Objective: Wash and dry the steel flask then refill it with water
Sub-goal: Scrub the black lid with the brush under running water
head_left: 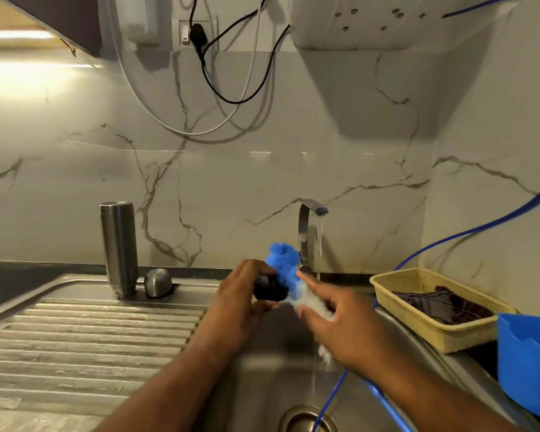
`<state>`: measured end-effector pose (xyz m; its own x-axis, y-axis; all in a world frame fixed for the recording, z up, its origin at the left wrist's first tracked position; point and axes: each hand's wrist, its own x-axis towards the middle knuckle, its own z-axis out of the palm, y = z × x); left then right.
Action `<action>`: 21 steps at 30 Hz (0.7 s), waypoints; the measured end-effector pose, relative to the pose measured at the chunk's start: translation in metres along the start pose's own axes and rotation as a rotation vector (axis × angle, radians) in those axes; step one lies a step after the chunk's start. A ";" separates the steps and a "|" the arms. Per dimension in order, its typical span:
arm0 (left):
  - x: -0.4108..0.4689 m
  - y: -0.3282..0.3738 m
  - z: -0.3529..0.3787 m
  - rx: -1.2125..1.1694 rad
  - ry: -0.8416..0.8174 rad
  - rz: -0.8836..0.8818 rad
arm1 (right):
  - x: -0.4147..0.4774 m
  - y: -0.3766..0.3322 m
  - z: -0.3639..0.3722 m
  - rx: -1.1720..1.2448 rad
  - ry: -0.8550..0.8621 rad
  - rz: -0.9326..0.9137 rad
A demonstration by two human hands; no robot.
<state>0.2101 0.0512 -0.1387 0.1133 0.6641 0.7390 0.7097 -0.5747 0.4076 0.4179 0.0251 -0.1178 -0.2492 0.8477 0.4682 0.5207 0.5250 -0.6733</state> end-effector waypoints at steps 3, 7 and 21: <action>0.000 0.004 0.001 0.025 -0.024 0.010 | -0.003 0.005 0.002 0.060 0.000 0.036; 0.002 -0.008 -0.004 -0.003 0.083 0.008 | -0.004 0.002 0.004 0.068 -0.036 0.021; 0.008 0.010 -0.002 -1.259 0.229 -0.947 | -0.004 -0.005 0.010 -0.311 -0.147 -0.242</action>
<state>0.2171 0.0499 -0.1276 -0.2001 0.9797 -0.0136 -0.5565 -0.1022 0.8246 0.4082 0.0198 -0.1216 -0.4968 0.7163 0.4900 0.6486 0.6816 -0.3387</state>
